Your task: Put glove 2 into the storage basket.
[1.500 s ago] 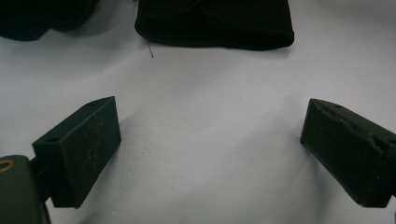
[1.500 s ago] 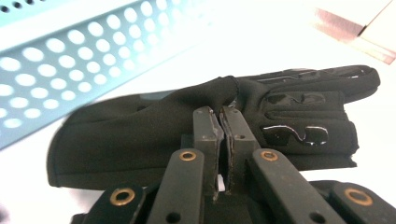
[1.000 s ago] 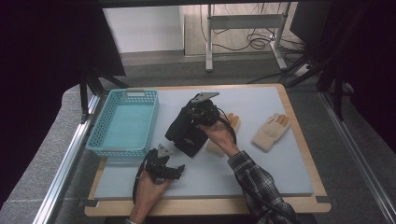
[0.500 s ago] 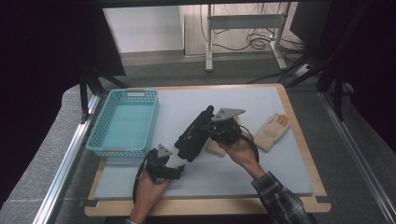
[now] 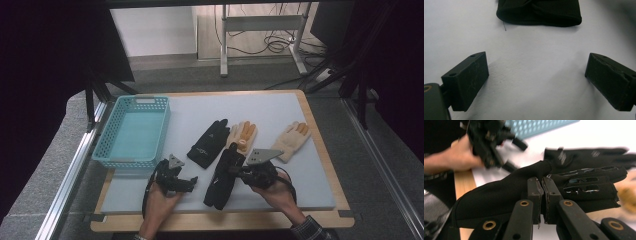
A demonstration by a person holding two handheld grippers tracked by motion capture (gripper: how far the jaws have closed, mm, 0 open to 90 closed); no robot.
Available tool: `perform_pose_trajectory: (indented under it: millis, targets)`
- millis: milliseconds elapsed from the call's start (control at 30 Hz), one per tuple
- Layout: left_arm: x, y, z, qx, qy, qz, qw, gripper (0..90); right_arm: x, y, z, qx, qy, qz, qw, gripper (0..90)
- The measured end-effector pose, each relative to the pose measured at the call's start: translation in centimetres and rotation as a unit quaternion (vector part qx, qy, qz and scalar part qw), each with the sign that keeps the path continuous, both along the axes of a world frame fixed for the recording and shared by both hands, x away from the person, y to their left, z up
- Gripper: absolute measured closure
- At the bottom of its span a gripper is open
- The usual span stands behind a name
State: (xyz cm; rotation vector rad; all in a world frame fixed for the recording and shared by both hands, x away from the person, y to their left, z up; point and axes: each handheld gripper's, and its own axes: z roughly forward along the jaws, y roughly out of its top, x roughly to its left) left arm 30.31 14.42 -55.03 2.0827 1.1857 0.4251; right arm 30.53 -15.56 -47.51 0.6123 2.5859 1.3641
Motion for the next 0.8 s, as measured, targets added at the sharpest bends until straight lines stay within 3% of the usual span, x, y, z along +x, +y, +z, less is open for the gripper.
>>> perform_pose_trajectory:
  millis: [67,133,167,267,300,333,433,467,533,567,600,700,800]
  targets:
    - [0.0,0.0,0.0,0.0,0.0,0.0,1.0,5.3,-0.2,-0.1,-1.8,-0.02,0.008,-0.007,0.9997,82.1]
    - [0.0,0.0,0.0,0.0,0.0,0.0,1.0,5.3,0.0,-0.3,-2.4,-0.025,0.02,-0.007,0.9995,78.2]
    - [0.0,0.0,0.0,0.0,0.0,0.0,1.0,5.3,0.1,-0.7,-2.7,-0.026,0.025,-0.016,0.9992,64.9]
    - [0.0,0.0,0.0,0.0,0.0,0.0,1.0,5.3,0.3,-2.0,-2.0,-0.017,0.025,-0.037,0.9989,57.4]
    - [0.0,0.0,0.0,0.0,0.0,0.0,1.0,5.3,0.3,-2.0,-2.0,-0.017,0.025,-0.037,0.9989,57.4]
    - [0.0,0.0,0.0,0.001,0.0,0.0,1.0,5.3,0.8,-2.9,-1.5,-0.01,0.024,-0.062,0.9977,59.0]
    - [0.0,0.0,0.0,0.001,0.0,0.0,1.0,5.3,1.3,-3.4,-1.4,-0.014,0.019,-0.085,0.9961,62.6]
    - [0.0,0.0,0.0,0.0,0.0,0.0,1.0,5.3,2.1,-3.6,-1.8,-0.014,0.027,-0.102,0.9943,64.1]
    - [0.0,0.0,0.0,0.0,0.0,0.0,1.0,5.3,2.4,-3.6,-2.2,-0.016,0.029,-0.109,0.9935,64.1]
    - [0.0,0.0,0.0,0.0,0.0,0.0,1.0,5.3,3.3,-3.5,-3.2,-0.031,0.036,-0.129,0.9905,66.4]
    - [0.0,0.0,0.0,0.0,0.0,0.0,1.0,5.3,3.3,-3.5,-3.2,-0.031,0.036,-0.129,0.9905,66.4]
    - [0.0,0.0,0.0,0.0,0.0,0.0,1.0,5.2,3.8,-3.6,-4.5,-0.041,0.053,-0.14,0.9878,78.4]
    - [0.0,0.0,0.0,0.0,0.0,0.0,1.0,5.3,4.0,-3.5,-4.9,-0.042,0.061,-0.138,0.9877,82.6]
